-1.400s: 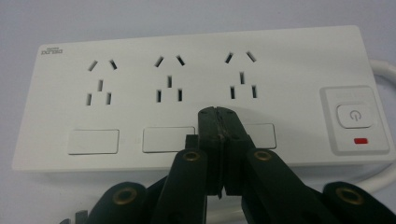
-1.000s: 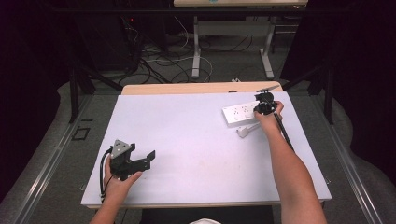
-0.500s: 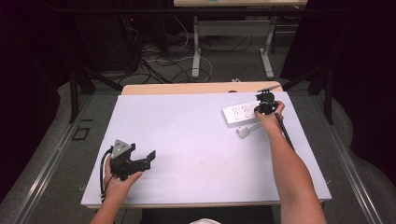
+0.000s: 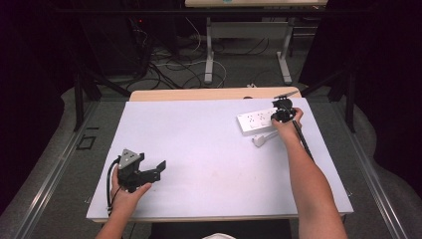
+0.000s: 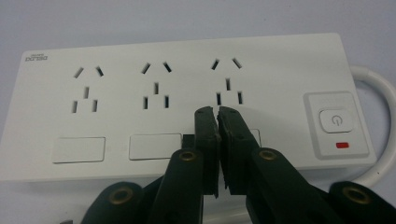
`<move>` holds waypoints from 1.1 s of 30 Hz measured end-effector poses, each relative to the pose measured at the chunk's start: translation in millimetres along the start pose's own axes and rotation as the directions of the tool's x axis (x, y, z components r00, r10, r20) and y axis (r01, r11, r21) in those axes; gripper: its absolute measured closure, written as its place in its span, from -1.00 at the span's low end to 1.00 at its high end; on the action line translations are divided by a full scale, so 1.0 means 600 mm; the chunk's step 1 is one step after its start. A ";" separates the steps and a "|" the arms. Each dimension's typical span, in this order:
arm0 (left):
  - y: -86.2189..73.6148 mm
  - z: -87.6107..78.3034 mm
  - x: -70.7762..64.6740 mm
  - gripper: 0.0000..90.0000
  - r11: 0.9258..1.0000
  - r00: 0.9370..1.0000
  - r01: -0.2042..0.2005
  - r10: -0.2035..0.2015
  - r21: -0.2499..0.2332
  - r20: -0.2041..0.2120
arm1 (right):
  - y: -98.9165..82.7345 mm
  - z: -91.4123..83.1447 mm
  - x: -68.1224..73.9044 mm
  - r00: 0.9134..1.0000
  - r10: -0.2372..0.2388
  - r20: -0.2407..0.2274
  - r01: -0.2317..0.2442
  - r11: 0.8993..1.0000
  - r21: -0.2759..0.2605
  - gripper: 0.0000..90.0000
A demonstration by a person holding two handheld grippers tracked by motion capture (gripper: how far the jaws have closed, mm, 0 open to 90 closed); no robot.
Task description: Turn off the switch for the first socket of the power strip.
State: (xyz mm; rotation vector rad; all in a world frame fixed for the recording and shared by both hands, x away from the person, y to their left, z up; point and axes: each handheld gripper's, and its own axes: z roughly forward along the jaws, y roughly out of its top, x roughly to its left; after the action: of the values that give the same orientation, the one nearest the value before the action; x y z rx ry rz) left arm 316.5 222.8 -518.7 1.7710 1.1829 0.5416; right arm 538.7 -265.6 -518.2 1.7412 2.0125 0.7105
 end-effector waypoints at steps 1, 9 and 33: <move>0.000 0.000 0.000 -0.74 1.000 1.000 0.000 0.000 0.001 0.000 | 0.000 0.000 0.000 1.000 -0.001 0.000 0.001 1.000 -0.001 0.93; 0.000 0.001 -0.001 -0.74 1.000 1.000 0.001 -0.001 0.004 0.001 | 0.000 0.000 -0.001 1.000 -0.002 0.000 0.002 1.000 -0.002 0.93; -0.004 -0.005 0.000 -0.74 1.000 1.000 0.005 -0.005 0.003 -0.005 | -0.005 0.004 0.000 1.000 0.002 -0.007 -0.002 1.000 -0.018 0.97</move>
State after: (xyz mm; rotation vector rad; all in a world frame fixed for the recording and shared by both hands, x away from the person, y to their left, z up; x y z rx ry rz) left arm 313.5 224.3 -519.2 1.7695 1.1916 0.5416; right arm 537.7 -265.5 -522.1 1.7326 2.0034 0.7346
